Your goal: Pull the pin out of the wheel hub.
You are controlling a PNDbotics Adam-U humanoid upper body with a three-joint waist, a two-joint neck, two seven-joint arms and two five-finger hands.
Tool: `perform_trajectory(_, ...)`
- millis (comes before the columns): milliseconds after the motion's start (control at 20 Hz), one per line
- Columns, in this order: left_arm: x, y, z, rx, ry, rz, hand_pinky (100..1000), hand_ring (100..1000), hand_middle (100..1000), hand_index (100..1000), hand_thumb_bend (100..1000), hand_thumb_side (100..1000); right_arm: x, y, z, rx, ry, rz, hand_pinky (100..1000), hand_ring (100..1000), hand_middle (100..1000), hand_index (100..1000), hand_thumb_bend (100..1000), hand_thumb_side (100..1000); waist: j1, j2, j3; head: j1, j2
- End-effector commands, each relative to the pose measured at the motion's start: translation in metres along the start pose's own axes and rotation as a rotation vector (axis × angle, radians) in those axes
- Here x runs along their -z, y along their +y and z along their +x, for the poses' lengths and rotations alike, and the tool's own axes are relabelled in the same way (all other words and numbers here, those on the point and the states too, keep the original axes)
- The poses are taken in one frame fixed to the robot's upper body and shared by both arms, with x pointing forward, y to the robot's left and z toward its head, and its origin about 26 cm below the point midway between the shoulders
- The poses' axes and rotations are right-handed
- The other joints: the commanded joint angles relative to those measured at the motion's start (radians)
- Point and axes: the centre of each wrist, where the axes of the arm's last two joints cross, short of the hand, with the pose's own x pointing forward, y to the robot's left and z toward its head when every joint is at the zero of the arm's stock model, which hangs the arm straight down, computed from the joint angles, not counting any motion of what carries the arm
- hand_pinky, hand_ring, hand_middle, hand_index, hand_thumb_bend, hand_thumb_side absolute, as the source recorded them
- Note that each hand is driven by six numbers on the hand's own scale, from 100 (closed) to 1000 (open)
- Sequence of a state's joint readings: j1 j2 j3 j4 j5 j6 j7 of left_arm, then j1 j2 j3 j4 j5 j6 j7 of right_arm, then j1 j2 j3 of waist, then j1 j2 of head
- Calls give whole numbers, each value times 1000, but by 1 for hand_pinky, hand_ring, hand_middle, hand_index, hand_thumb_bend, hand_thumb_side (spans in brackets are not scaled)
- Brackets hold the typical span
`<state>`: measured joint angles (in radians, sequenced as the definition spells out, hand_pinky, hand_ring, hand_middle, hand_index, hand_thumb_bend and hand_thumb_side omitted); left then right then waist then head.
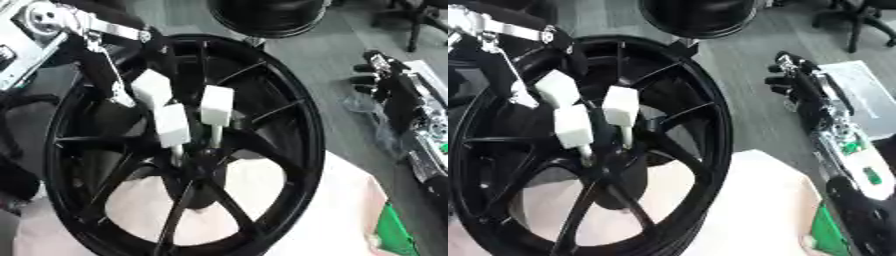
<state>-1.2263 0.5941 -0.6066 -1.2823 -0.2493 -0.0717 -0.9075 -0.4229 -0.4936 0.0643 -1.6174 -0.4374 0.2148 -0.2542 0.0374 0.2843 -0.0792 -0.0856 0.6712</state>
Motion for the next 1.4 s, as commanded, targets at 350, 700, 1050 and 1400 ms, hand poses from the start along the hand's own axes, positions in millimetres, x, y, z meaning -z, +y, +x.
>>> perform_trajectory(350,-6,15,7,29,-1,30,863,834,804,803,429,100,3,-1,8,-6,-25,6,817,702,682,825,100,582,-1,-17,0,8,-21)
perform_trajectory(700,-4,14,5,25,19,22,807,746,671,526,134,100,3,-2,8,-4,-22,3,818,702,682,826,100,586,1,-18,-2,10,-22)
perform_trajectory(1050,-6,17,7,57,37,32,776,704,606,418,100,100,2,-2,7,-1,-19,-1,818,702,683,826,100,590,0,-19,-3,12,-20)
perform_trajectory(1400,-13,26,14,107,24,60,758,691,588,372,100,100,2,-2,7,0,-17,-3,818,703,683,827,100,596,0,-20,-6,18,-18)
